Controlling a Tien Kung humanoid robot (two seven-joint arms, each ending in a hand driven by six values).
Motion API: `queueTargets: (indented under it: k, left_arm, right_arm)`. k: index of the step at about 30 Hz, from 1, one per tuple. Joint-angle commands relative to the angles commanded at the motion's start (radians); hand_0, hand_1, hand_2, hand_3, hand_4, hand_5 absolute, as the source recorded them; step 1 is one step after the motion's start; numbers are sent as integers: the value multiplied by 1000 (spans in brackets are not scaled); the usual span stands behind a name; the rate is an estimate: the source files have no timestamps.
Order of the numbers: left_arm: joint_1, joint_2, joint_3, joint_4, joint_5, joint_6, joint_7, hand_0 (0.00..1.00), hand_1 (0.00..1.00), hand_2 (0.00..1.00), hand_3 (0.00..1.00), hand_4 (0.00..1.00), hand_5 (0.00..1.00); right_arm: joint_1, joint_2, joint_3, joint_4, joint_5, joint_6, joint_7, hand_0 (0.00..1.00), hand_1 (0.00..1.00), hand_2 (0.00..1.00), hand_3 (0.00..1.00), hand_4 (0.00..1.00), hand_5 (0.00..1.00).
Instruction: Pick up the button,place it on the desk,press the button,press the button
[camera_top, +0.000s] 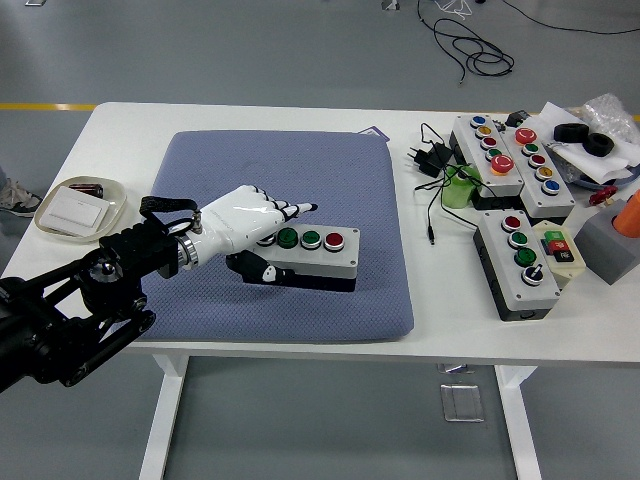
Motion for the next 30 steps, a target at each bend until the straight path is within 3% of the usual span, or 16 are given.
queueTargets:
  k: [7,8,11,15,19,20,22,25,26,30]
  left_arm:
    - [6,4,-17,-13,0,-40,-3,562,689,855,998,772,132]
    - [8,5,-20,-16,0,-45,-3,641,791,936,998,791,152]
    - [25,14,-61,-60,0,-87,-5,641,791,936,998,791,152]
    - [53,29,-133,-165,0,-177,-6,700,841,961,998,829,203]
    - [74,45,-197,-291,0,-305,-6,700,841,961,998,829,203]
    - [76,47,-204,-311,0,-326,-4,782,887,979,998,838,231]
    - [82,50,-217,-343,0,-350,0,782,887,979,998,838,231]
    - [103,61,-246,-423,0,-365,71,782,887,979,998,838,231]
    - [106,62,-251,-441,0,-367,88,471,407,425,977,706,102]
    - [110,67,-260,-487,0,-398,148,471,407,425,977,706,102]
  right_arm:
    - [1,0,1,0,0,-1,1,630,536,623,570,311,243]
    - [0,0,1,0,0,-1,1,631,535,623,570,311,241]
    - [1,0,3,0,-3,-1,1,631,535,623,570,311,241]
    - [1,0,4,0,-2,-2,2,631,536,623,569,311,241]
    - [1,-1,8,0,-6,-1,1,631,536,623,569,311,241]
    - [1,-1,8,0,-7,-1,0,631,534,623,569,311,241]
    - [1,-1,9,0,-9,-1,0,631,534,623,569,311,241]
    - [1,-1,9,0,-9,-1,-1,631,534,623,569,311,241]
    - [1,0,9,0,-9,-1,-1,632,533,623,569,311,239]
    - [0,-1,8,0,-7,-2,-1,632,533,623,569,311,239]
